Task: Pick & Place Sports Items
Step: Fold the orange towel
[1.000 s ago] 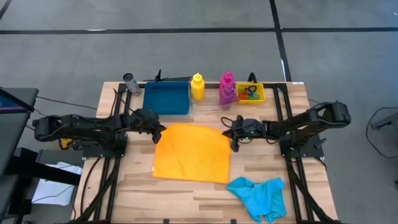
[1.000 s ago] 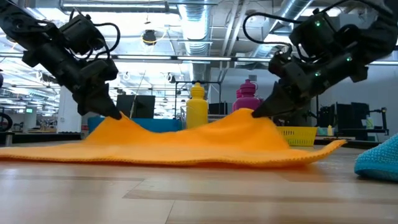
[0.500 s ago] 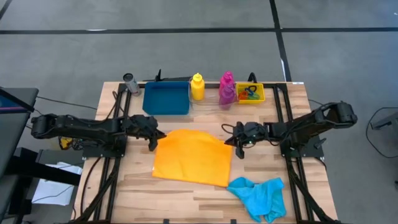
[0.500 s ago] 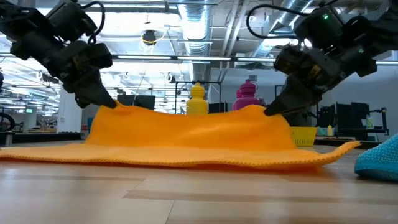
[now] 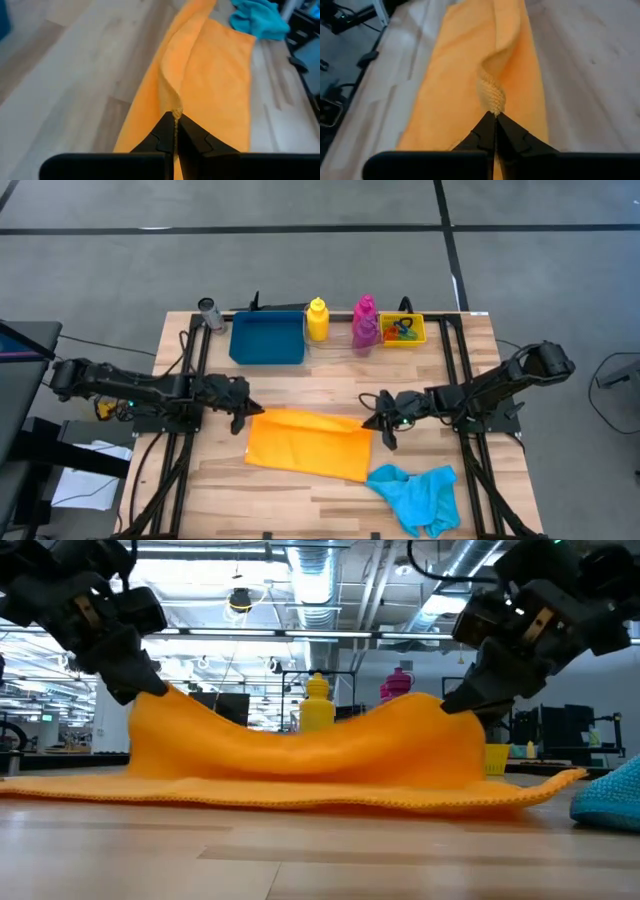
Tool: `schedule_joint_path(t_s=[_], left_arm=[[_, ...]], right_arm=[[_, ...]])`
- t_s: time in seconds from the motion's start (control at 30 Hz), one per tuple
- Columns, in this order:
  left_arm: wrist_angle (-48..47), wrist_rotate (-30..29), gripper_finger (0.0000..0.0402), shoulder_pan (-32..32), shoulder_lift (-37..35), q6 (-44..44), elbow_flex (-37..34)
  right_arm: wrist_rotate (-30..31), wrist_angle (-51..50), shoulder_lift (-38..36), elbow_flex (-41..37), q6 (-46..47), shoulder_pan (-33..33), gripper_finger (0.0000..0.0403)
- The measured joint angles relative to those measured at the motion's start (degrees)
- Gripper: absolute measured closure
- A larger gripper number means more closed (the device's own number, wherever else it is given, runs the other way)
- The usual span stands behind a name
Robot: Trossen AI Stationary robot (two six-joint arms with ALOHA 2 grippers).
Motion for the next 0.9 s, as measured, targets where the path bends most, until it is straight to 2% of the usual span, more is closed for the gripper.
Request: schedule_joint_path(t_s=[0.3,0.47,0.7,0.9], left_arm=[[0.0,1.8,0.0401,-7.2,0.0,-3.9,0.0],[0.0,1.9,0.0401,-10.3,0.0,-4.0,0.0],[0.0,1.7,0.0401,-10.9,0.0,-3.8,0.0],[0.0,1.6,0.0401,-10.9,0.0,-3.7,0.0]], right_arm=[[6.1,6.2,0.0,0.0,3.5,9.7,0.0402],[6.8,10.1,0.0,0.4,3.5,13.7,0.0402],[6.9,7.3,0.1,5.0,1.6,16.4,0.0403],[6.8,3.2,3.1,8.5,0.7,17.9,0.0403]])
